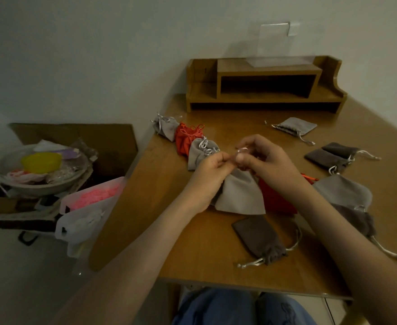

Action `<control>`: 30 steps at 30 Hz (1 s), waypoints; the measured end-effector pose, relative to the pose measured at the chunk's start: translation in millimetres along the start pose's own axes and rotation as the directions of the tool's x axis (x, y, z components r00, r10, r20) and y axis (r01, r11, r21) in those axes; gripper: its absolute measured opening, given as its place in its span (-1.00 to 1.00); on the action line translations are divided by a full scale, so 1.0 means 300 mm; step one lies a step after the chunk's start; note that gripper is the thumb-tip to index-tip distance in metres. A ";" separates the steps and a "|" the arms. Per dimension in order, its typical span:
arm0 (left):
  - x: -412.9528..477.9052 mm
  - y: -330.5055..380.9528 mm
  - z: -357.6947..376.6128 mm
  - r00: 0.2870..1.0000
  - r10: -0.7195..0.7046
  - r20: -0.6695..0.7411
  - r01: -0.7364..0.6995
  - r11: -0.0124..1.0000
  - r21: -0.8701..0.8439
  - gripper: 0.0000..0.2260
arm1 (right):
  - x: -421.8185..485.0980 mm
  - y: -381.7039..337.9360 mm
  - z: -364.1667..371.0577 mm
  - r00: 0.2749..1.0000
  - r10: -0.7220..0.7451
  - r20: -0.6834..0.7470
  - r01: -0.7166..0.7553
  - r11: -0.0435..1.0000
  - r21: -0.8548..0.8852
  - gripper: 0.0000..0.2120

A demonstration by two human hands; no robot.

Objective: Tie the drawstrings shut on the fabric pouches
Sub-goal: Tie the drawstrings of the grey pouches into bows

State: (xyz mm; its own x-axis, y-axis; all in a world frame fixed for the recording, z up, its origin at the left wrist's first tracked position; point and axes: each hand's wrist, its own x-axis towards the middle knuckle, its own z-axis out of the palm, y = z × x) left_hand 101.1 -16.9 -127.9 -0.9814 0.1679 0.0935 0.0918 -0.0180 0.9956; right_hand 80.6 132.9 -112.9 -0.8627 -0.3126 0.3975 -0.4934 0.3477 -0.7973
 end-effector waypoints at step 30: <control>0.002 0.013 -0.020 0.972 0.181 -0.149 -0.182 0.983 0.008 -0.86 | -0.003 0.006 -0.016 0.985 0.147 -0.091 -0.140 0.987 0.076 -0.74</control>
State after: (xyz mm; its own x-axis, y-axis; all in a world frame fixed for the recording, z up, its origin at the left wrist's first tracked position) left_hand 99.8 -22.8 -124.0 -0.9624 0.0130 0.2712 0.2705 -0.0402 0.9619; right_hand 79.9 138.0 -112.5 -0.9324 -0.1761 0.3155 -0.3573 0.3195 -0.8776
